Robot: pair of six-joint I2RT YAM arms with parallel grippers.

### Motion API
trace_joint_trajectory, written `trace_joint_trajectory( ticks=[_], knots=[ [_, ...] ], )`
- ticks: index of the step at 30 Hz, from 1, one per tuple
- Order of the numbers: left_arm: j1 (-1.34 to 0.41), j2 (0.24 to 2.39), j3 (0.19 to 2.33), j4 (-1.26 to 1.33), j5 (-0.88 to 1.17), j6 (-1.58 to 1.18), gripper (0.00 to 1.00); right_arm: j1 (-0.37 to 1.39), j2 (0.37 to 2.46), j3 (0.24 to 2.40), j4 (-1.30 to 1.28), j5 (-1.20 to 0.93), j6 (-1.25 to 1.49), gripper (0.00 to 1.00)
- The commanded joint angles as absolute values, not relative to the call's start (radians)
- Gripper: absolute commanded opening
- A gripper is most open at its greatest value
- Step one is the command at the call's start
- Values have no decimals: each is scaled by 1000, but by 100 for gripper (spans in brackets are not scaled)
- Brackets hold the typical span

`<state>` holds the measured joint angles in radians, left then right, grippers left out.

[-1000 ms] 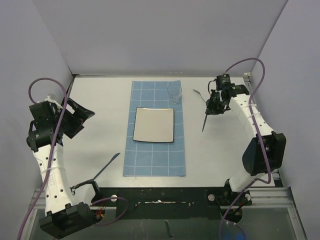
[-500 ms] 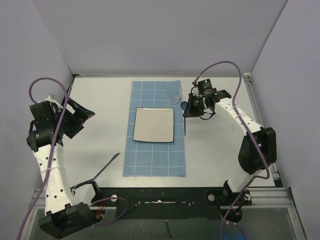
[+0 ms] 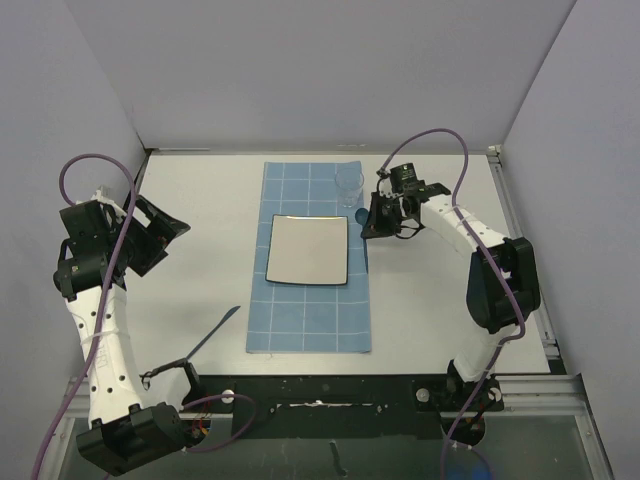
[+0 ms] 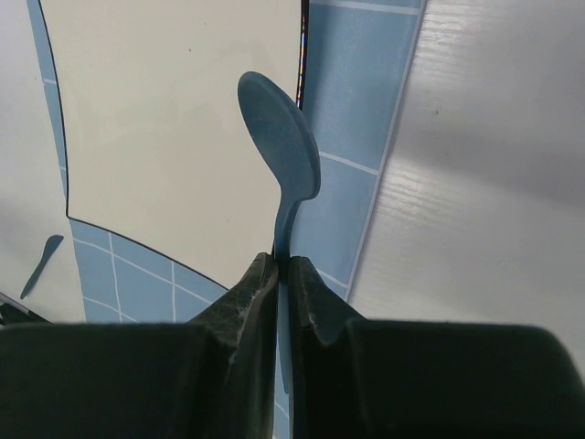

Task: Set the dinner table for one person
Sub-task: Place the spoon on the napkin.

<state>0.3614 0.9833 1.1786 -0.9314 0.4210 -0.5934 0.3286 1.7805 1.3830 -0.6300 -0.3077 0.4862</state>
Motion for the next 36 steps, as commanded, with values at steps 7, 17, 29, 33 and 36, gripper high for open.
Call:
trace_joint_trajectory(
  ticks=[7,17,29,33,36],
  knots=[
    [358,984,1213,-897,409,-576,84,357,1861,1317,-480,-264,502,0],
    [359,992,1212,-895,402,-574,85,370,1924,1325,-446,-242,505,0],
    [359,1003,1216,-897,395,-568,84,377,1990,1400,-441,-237,514,0],
    [358,1010,1218,-895,390,-568,84,377,2013,1430,-447,-227,506,0],
    [358,1014,1219,-896,390,-566,84,375,2030,1455,-458,-220,499,0]
  ],
)
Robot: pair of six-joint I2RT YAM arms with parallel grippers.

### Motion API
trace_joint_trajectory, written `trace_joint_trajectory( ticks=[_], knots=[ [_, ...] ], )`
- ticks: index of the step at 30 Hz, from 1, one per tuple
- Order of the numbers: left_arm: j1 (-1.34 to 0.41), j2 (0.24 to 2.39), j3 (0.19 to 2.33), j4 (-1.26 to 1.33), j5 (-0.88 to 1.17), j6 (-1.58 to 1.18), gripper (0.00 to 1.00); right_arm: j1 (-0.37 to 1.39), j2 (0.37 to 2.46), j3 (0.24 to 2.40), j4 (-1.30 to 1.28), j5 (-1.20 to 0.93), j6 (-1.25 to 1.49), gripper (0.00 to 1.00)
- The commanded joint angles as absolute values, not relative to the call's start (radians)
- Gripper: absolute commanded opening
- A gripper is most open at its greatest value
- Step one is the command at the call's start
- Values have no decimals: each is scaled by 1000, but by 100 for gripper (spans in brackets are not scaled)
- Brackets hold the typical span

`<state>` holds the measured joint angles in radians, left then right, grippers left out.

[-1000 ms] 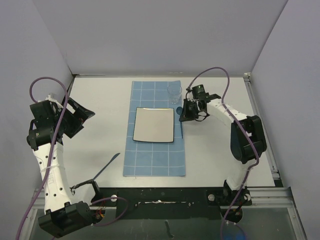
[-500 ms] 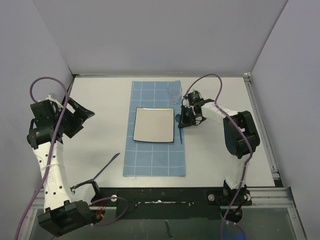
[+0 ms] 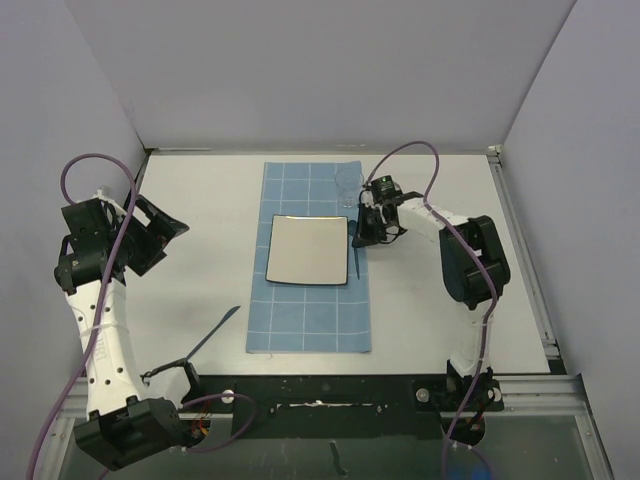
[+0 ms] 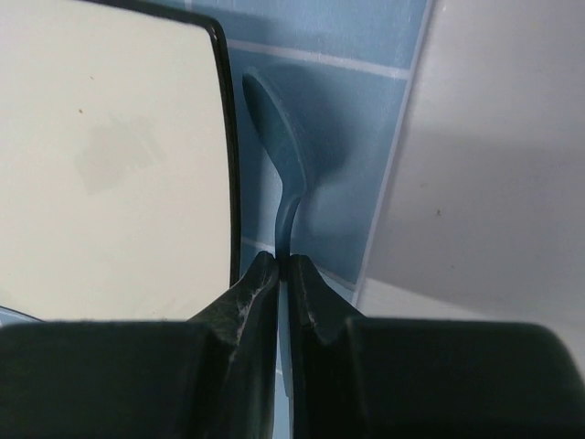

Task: Set the dinner table for one person
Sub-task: Place the spoon on the napkin.

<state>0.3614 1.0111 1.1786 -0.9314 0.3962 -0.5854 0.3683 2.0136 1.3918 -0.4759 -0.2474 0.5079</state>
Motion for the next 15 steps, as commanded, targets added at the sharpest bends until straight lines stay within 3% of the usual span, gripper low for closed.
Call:
trace_joint_trajectory(
  ticks=[1,15],
  knots=[
    [359,1015,1219,-896,389,-566,85,376,2034,1460,-459,-218,499,0],
    [359,1021,1230,-907,384,-564,84,377,2005,1402,-451,-111,548,0]
  ],
)
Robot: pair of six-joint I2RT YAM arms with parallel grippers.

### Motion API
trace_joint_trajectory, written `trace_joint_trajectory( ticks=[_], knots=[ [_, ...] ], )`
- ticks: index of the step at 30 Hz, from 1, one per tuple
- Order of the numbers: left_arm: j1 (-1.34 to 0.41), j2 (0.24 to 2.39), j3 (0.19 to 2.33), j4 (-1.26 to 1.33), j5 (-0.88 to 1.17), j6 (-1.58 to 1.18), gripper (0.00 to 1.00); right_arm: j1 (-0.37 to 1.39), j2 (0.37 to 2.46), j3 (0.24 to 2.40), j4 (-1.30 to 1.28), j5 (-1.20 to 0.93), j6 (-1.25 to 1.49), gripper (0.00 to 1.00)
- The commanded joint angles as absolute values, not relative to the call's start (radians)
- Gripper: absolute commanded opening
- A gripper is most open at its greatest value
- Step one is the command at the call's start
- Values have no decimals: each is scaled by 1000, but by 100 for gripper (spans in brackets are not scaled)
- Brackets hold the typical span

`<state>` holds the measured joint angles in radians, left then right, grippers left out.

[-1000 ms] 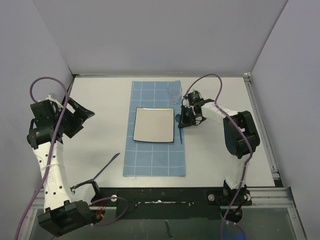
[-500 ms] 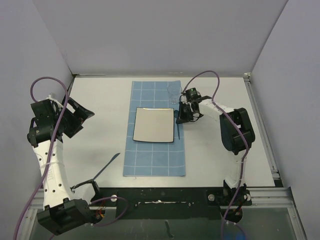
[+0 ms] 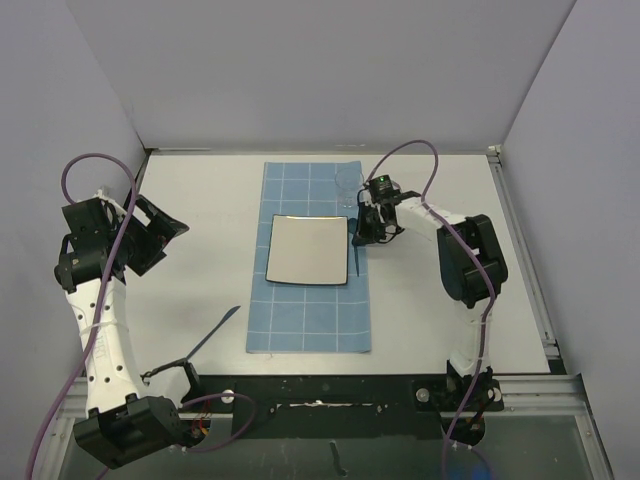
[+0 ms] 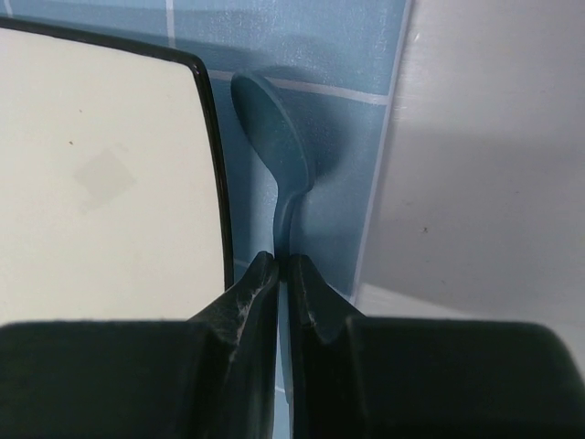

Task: Set the dinner table for one person
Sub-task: Place the spoon on the napkin.

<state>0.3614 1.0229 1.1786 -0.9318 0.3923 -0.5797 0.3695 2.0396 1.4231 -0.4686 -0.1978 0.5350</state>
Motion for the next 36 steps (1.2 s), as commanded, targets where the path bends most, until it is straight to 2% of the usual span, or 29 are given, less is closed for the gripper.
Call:
trace_joint_trajectory(
  ticks=[1,11,19,21,22,23,24,25,36],
  knots=[
    [359,1019,1230,-907,384,-564,84,377,2002,1394,-455,-94,551,0],
    [357,1016,1230,-913,384,-565,84,380,1961,1298,-448,24,613,0],
    [355,1016,1227,-912,383,-564,85,383,1965,1283,-438,11,605,0],
    [356,1018,1228,-913,383,-564,84,383,1973,1296,-446,-1,592,9],
    [355,1018,1229,-910,384,-564,85,383,1976,1301,-446,-5,583,18],
    [356,1019,1229,-911,384,-564,85,383,1975,1302,-443,-10,579,33],
    [356,1021,1230,-911,384,-564,85,383,1970,1299,-437,-13,579,44],
    [355,1021,1230,-910,384,-564,84,383,1966,1296,-434,-15,578,46],
    [349,1020,1230,-908,382,-564,85,392,1907,1349,-500,18,567,43]
  ],
)
